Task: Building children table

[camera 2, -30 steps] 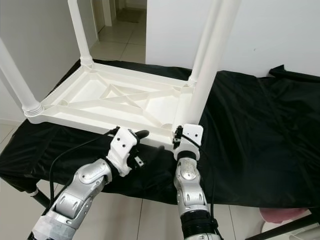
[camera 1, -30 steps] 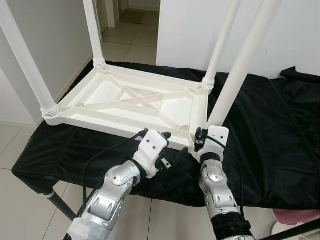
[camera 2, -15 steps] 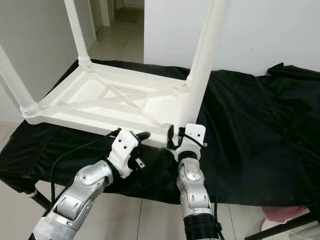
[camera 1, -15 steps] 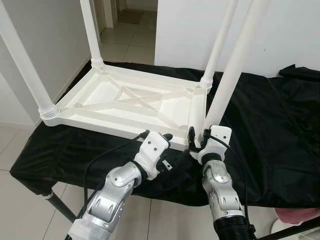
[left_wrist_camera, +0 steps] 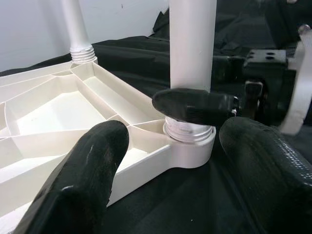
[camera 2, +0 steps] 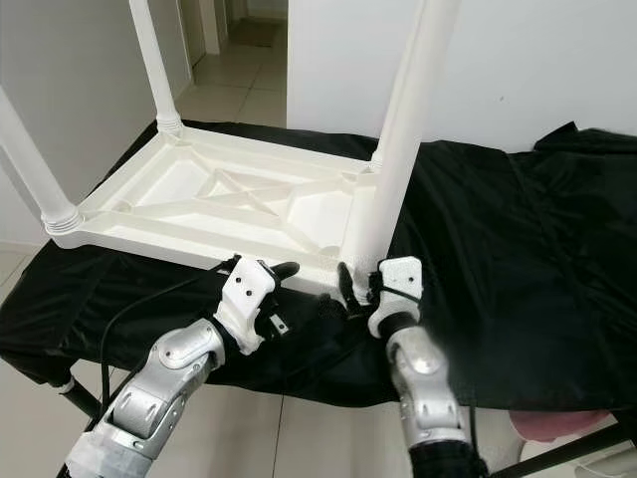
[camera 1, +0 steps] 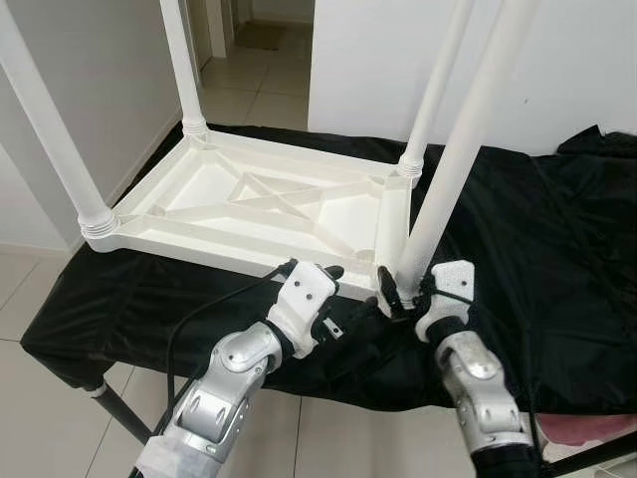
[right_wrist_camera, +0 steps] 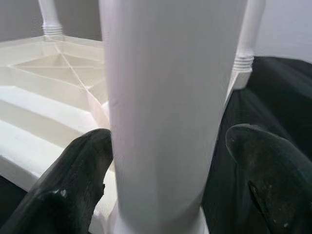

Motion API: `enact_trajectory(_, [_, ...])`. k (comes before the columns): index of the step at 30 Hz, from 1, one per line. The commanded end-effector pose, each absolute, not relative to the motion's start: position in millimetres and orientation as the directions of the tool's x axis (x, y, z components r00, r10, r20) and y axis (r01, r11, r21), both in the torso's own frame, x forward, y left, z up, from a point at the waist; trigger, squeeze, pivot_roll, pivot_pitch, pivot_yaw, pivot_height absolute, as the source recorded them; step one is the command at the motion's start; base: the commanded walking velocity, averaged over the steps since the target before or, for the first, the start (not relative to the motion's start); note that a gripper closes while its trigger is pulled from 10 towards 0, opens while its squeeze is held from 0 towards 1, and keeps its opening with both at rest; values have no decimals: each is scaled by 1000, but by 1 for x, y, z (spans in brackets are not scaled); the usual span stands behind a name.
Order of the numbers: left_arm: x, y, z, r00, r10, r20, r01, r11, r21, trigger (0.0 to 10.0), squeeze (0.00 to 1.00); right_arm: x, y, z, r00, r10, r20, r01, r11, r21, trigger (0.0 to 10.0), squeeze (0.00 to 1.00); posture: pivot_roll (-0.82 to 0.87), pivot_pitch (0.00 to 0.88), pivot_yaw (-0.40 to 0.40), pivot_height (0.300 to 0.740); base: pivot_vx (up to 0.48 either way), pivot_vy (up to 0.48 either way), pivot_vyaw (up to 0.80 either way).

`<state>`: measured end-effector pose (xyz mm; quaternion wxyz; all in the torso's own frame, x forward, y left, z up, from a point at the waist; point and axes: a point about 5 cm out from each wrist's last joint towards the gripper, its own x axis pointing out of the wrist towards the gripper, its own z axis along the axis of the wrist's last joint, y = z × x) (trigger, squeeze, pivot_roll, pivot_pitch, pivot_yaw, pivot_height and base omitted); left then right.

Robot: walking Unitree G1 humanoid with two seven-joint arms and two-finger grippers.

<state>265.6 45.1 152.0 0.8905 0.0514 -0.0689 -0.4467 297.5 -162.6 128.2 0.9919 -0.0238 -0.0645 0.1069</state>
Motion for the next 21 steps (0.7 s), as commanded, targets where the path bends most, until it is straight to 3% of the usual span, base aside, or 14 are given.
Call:
enact_trajectory(1, [268,46,152,596,-799,76,784,600,160,10000,0,303,-171,129,964,238,118,-229,970,-81,10000,0,4,0,-20,740,0,0,0])
enact_trajectory(13, [269,47,154,594,-801,74,786,598,158,10000,0,319,-167,135,882,466,72,-449,877,-174,10000,0,15,1,-11,740,0,0,0])
enact_trajectory(14, [268,48,154,591,-803,71,789,595,157,10000,0,322,-169,136,867,496,54,-477,856,-197,6627,0,17,2,-13,740,0,0,0])
enact_trajectory(16, [268,48,154,591,-803,71,789,595,157,10000,0,322,-169,136,867,496,54,-477,856,-197,6627,0,17,2,-13,740,0,0,0])
enact_trajectory(17, [268,48,154,588,-806,65,792,590,156,10000,0,325,-171,136,855,518,35,-499,839,-218,0,0,23,2,-15,740,0,0,0])
enact_trajectory(21, [267,48,152,584,-810,55,795,585,163,10000,0,332,-177,134,833,553,-12,-540,808,-237,0,0,31,2,-21,740,0,0,0])
